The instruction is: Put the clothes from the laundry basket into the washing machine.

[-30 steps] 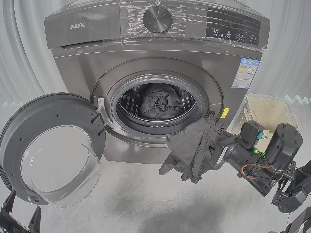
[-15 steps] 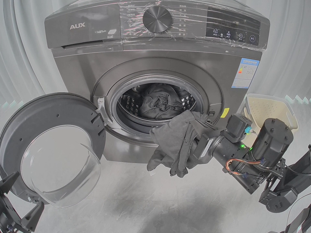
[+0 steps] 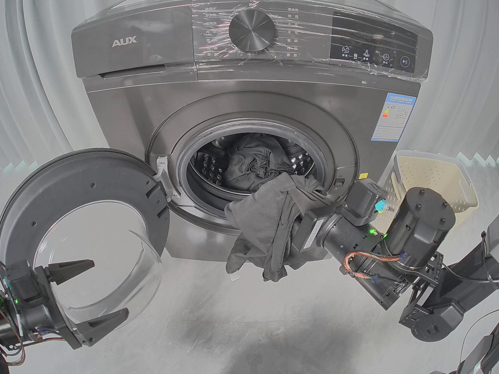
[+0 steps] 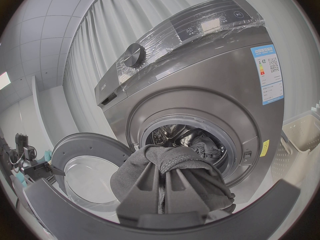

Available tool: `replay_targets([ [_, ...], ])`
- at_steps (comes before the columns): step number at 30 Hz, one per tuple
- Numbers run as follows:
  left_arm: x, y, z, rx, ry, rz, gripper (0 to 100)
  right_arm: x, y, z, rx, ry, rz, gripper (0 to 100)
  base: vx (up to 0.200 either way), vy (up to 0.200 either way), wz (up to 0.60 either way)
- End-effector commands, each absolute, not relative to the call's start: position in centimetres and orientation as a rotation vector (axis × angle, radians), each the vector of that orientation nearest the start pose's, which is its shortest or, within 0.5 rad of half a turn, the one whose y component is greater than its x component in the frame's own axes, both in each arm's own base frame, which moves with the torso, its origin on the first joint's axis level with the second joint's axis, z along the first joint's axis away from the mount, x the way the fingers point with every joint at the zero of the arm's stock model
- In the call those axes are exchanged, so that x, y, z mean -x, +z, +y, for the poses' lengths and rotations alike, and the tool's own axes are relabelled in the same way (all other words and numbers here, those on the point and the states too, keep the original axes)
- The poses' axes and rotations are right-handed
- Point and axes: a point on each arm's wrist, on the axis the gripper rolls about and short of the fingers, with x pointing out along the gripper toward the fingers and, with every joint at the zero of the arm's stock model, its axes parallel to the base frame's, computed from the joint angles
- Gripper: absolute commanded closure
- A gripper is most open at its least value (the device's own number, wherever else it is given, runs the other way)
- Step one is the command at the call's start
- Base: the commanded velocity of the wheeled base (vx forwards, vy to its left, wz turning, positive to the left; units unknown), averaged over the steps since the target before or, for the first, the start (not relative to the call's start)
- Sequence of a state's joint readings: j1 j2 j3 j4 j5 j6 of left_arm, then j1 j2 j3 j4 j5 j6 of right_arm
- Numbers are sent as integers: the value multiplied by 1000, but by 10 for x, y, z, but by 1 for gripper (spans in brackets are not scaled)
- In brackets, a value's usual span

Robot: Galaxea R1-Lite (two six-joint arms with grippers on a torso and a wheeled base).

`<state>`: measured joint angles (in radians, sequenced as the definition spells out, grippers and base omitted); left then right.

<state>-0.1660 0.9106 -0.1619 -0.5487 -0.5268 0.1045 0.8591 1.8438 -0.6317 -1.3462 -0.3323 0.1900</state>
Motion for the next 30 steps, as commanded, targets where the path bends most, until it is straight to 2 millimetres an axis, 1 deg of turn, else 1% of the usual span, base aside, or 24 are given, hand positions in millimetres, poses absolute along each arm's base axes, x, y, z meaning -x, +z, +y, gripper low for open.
replay_targets([
  [1, -132, 133, -47, -55, -804, 319, 0, -212, 160, 236, -256, 540, -50, 100, 0, 0, 0],
  [4, -142, 128, -54, -57, -829, 336, 0, -212, 160, 236, -257, 540, -50, 100, 0, 0, 0],
  [5, -143, 128, -54, -58, -831, 336, 0, -211, 160, 236, -257, 543, -50, 100, 0, 0, 0],
  [6, -149, 123, -59, -59, -846, 350, 0, -211, 160, 236, -257, 542, -50, 100, 0, 0, 0],
  [10, -164, 117, -68, -62, -869, 371, 0, -210, 161, 235, -260, 544, -50, 100, 0, 0, 0],
  [14, -173, 113, -77, -65, -900, 381, 0, -210, 162, 235, -263, 542, -53, 100, 0, 0, 0],
  [18, -177, 109, -84, -66, -922, 393, 0, -210, 162, 235, -274, 545, -66, 100, 0, 0, 0],
  [23, -185, 97, -89, -68, -922, 431, 0, -210, 162, 236, -277, 547, -70, 100, 0, 0, 0],
  [30, -208, 81, -104, -75, -918, 423, 0, -208, 163, 237, -278, 553, -70, 100, 0, 0, 0],
])
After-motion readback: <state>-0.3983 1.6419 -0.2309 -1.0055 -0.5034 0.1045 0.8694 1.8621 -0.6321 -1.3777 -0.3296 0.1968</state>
